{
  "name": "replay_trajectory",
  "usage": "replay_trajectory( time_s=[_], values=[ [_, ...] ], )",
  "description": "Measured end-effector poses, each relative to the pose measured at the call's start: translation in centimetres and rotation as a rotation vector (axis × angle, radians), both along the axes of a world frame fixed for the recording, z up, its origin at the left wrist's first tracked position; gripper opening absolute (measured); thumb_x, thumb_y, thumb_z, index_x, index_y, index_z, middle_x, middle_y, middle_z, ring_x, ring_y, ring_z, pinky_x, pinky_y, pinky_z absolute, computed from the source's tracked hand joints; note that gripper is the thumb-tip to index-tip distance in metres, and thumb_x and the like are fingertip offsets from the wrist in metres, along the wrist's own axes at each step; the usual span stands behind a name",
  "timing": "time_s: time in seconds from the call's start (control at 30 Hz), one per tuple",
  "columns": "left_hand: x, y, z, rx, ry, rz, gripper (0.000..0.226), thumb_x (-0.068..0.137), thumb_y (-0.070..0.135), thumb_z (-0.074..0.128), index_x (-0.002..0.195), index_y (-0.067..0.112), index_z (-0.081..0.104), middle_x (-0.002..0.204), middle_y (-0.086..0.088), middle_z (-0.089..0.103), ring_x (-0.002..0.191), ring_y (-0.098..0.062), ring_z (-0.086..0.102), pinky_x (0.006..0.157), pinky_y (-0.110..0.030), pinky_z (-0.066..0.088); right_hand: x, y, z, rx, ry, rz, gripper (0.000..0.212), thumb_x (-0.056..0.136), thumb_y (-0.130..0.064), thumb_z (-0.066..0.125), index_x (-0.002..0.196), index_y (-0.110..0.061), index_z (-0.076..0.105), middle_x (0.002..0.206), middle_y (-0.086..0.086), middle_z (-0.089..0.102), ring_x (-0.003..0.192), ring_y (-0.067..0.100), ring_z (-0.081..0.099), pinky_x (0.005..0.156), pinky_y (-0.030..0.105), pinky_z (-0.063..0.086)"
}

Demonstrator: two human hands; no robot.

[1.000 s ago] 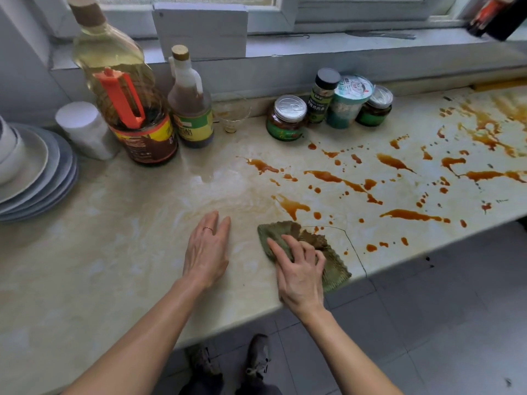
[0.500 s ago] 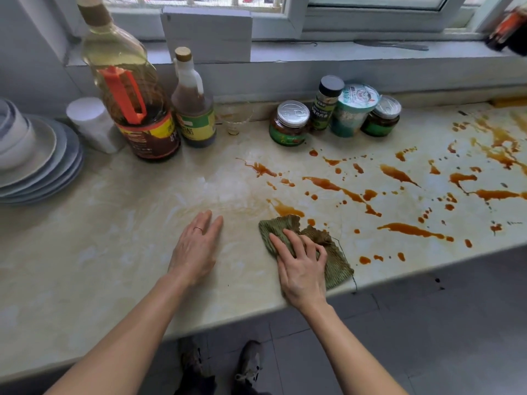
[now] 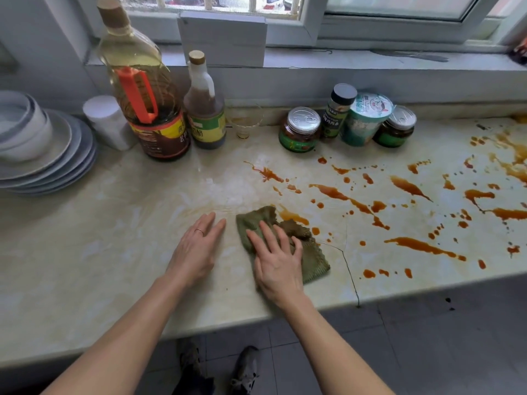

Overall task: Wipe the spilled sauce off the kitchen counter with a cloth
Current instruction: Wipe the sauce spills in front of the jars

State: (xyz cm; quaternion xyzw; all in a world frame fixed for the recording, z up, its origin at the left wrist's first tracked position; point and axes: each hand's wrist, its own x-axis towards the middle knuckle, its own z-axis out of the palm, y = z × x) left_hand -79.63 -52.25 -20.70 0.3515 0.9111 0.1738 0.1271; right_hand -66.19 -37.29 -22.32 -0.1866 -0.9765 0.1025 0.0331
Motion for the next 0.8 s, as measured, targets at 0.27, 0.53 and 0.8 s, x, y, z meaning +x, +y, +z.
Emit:
replay_trajectory(
  time_s=[0.27, 0.53, 0.8],
  values=[
    [0.1, -0.2, -0.2, 0.0, -0.015, 0.012, 0.081, 0.083, -0.008, 0.041, 0.149, 0.031, 0.013, 0.158, 0.003, 0.002, 0.145, -0.015, 0.002, 0.117, -0.028, 0.006, 1.3, 4.1, -0.1, 0.058, 0.02, -0.222, 0.049, 0.091, -0.039, 0.04, 0.137, -0.033, 0.055, 0.142, 0.0, 0.053, 0.117, 0.027, 0.046, 0.084, 0.043, 0.037],
    [0.0, 0.2, 0.1, -0.053, -0.031, -0.008, 0.082, 0.082, -0.003, 0.044, 0.149, 0.029, 0.011, 0.158, 0.002, -0.002, 0.145, -0.015, -0.001, 0.117, -0.027, 0.006, -2.1, -1.1, -0.2, 0.052, 0.04, 0.006, 0.059, 0.09, -0.037, 0.041, 0.148, -0.042, 0.033, 0.158, -0.004, 0.031, 0.125, 0.028, 0.037, 0.088, 0.045, 0.031],
    [-0.2, -0.2, 0.3, -0.032, -0.037, -0.028, 0.081, 0.082, -0.003, 0.043, 0.149, 0.03, 0.013, 0.158, 0.003, 0.0, 0.145, -0.014, 0.002, 0.117, -0.026, 0.008, -3.9, 3.2, -1.1, 0.073, 0.097, -0.169, 0.055, 0.092, -0.044, 0.036, 0.142, -0.028, 0.049, 0.151, 0.003, 0.043, 0.142, 0.031, 0.033, 0.113, 0.055, 0.019]
  ],
)
